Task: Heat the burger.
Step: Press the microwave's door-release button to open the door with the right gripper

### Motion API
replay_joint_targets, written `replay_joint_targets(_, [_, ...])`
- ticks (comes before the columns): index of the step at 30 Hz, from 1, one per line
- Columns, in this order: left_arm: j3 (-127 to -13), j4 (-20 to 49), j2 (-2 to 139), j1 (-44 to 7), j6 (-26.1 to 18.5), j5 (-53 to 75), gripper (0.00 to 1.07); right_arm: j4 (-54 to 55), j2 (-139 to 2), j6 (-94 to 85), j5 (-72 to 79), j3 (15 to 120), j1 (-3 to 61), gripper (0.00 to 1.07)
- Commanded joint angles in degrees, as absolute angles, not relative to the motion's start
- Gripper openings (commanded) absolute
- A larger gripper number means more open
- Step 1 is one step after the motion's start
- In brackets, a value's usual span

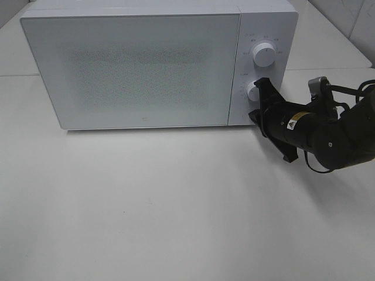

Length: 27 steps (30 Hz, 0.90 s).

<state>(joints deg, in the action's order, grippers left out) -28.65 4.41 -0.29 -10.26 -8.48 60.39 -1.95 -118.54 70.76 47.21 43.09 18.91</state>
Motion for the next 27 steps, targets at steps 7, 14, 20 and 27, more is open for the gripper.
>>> replay_joint_targets(7, [-28.48, 4.53, -1.49, -10.14, -7.96, 59.59, 0.0, -2.29, -118.83, 71.51, 47.96, 46.93, 19.02, 0.01])
replay_joint_targets(14, [-28.48, 4.53, -1.49, -10.14, -7.96, 59.59, 0.0, 0.0, -118.83, 71.51, 48.01, 48.64, 19.02, 0.01])
replay_joint_targets(20, [-28.48, 4.53, -1.49, -10.14, -7.96, 59.59, 0.0, 2.92, -118.83, 71.51, 51.22, 49.05, 19.02, 0.01])
replay_joint_targets(27, [-28.48, 4.53, -1.49, -10.14, -7.96, 59.59, 0.0, 7.16, -118.89, 71.51, 54.26, 49.73, 19.02, 0.0])
